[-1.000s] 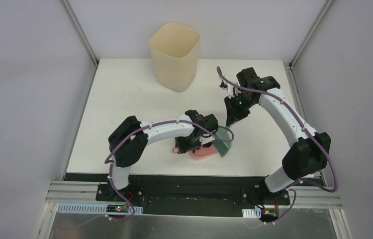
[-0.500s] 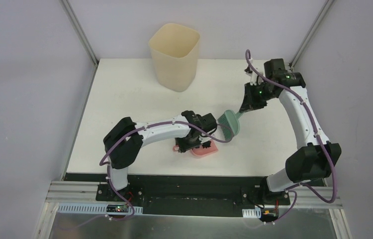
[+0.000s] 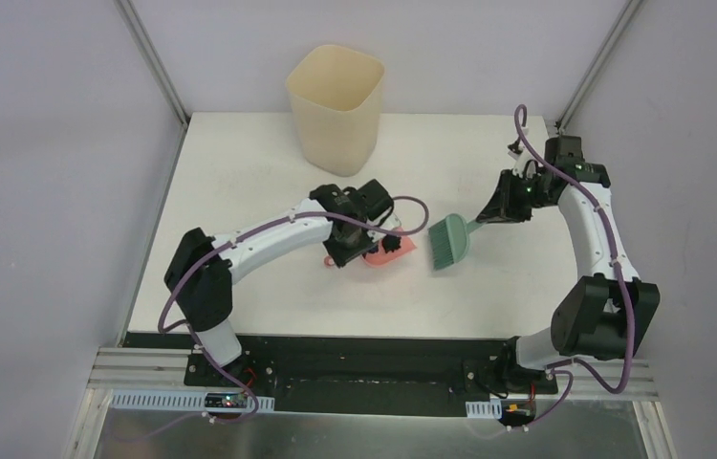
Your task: Sweep away the paper scraps from the table
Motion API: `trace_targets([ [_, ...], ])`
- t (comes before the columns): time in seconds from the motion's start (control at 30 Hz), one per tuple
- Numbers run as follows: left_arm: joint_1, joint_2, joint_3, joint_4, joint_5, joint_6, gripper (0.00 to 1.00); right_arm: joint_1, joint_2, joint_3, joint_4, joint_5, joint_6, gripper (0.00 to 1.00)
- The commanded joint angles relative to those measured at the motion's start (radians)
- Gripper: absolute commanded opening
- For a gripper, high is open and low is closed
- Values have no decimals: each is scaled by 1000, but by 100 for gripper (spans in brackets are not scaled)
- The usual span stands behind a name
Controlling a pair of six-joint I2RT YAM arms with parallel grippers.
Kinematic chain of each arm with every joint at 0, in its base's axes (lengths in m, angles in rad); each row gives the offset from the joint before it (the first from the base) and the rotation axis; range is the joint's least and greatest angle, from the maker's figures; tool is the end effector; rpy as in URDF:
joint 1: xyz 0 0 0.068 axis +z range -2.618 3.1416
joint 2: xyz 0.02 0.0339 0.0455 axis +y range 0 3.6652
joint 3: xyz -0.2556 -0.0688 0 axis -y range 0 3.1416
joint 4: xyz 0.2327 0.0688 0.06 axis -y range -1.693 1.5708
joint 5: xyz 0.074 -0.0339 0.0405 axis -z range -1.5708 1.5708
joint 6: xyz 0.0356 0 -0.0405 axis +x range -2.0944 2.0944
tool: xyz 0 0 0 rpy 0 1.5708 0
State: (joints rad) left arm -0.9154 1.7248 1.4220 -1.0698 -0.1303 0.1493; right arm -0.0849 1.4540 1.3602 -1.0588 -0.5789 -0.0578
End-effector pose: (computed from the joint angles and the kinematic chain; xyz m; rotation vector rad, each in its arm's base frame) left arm 0.1991 -0.2515 0.2468 1.4601 2.5157 0.0679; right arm 0.2703 -0.0035 0.3104 -0.1288 2.5972 0.7317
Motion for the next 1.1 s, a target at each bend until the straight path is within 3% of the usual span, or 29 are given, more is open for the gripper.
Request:
trace_targets([
  [0.0,90,-98,123,-15,11,17,10,-24,-70,-94,68,-224,-36,0],
  [0.17,146,-58,312,-75,-47,36,10,-24,-63,-253,112,-560,-105,0],
  [0.33,189,-26,454,-15,-110,42,10,-31,-73,-356,222,-635,-42,0],
  [0.43,217,32,571,-14,-129,49,10,-36,-22,-363,203,-710,-51,0],
  [0.67,294,189,881,-56,-185,68,10,-35,69,-326,88,-725,-185,0],
  [1.07,407,202,939,168,-475,316,16,-34,129,-271,-63,-744,-316,0],
])
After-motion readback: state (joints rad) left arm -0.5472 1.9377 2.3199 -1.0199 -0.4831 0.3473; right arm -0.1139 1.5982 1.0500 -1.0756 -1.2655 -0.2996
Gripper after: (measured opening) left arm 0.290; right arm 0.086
